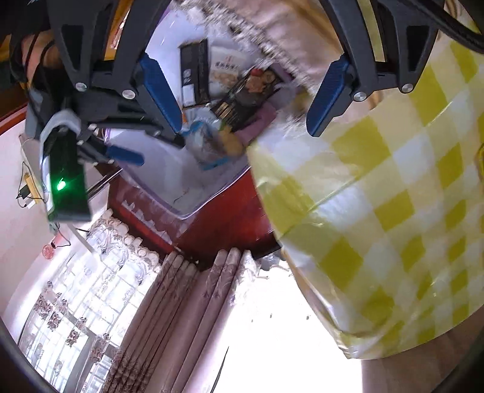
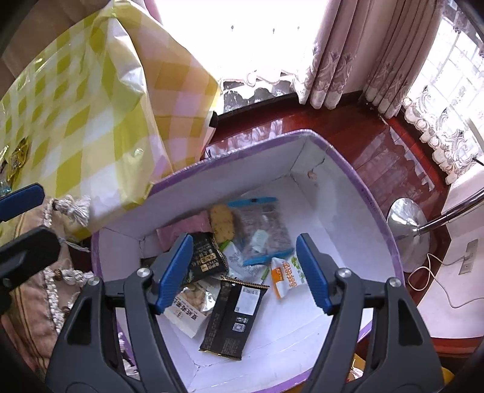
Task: Organize snacks
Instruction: 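Move both tools back over the table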
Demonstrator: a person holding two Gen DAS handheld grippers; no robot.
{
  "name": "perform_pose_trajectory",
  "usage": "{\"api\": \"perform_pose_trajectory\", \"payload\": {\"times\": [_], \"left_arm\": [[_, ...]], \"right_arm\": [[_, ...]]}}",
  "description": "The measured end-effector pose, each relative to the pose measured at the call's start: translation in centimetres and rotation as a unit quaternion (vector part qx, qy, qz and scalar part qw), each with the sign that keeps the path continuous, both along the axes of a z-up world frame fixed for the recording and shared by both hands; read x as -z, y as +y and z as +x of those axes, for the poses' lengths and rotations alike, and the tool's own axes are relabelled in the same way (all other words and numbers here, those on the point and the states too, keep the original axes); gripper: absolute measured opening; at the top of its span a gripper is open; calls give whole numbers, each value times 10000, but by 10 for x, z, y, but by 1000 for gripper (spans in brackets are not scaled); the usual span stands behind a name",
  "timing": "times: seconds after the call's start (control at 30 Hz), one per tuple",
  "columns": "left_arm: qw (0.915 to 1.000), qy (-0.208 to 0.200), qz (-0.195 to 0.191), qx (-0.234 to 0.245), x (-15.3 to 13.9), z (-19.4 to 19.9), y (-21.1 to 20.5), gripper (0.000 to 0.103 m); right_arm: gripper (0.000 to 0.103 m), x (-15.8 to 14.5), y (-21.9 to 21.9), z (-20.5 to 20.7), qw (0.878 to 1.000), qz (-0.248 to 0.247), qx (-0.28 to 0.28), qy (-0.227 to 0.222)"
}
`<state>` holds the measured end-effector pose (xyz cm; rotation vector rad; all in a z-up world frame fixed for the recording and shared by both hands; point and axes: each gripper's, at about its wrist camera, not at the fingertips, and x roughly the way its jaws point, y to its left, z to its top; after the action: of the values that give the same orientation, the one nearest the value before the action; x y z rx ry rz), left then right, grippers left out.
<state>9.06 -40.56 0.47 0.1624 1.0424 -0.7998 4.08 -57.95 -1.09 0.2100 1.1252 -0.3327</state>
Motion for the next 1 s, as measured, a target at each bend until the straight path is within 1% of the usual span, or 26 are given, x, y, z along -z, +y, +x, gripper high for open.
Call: {"api": "perform_pose_trajectory", "payload": {"times": [0.07,0.1,0.2,0.4,0.57,0.67,0.7,0.9,1.0], "left_arm": [[9996,52,246,-99,2,3,11,85],[9995,72,276,-160,2,4,14,85],[9984,150,219,-497,3,9,37,85],[9965,237,165,-783,4,13,71,81],[9898,178,239,-1392,4,14,116,81],[9817,116,278,-1881,4,15,153,81],[9773,92,290,-2099,4,16,169,81],[9584,35,280,-2841,4,13,238,81],[9462,2,393,-3211,5,9,273,81]], "right_arm": [[79,-7,5,1,9999,21,-8,-116],[79,-10,8,2,9999,28,-19,-158],[81,-19,23,6,9994,43,-153,-292],[82,-29,57,18,9977,61,-526,-418],[83,-39,94,25,9946,111,-857,-569],[83,-43,116,29,9919,130,-1085,-650],[83,-45,125,31,9907,143,-1163,-695],[84,-47,175,40,9837,279,-1598,-774],[84,-44,198,44,9796,322,-1825,-782]]}}
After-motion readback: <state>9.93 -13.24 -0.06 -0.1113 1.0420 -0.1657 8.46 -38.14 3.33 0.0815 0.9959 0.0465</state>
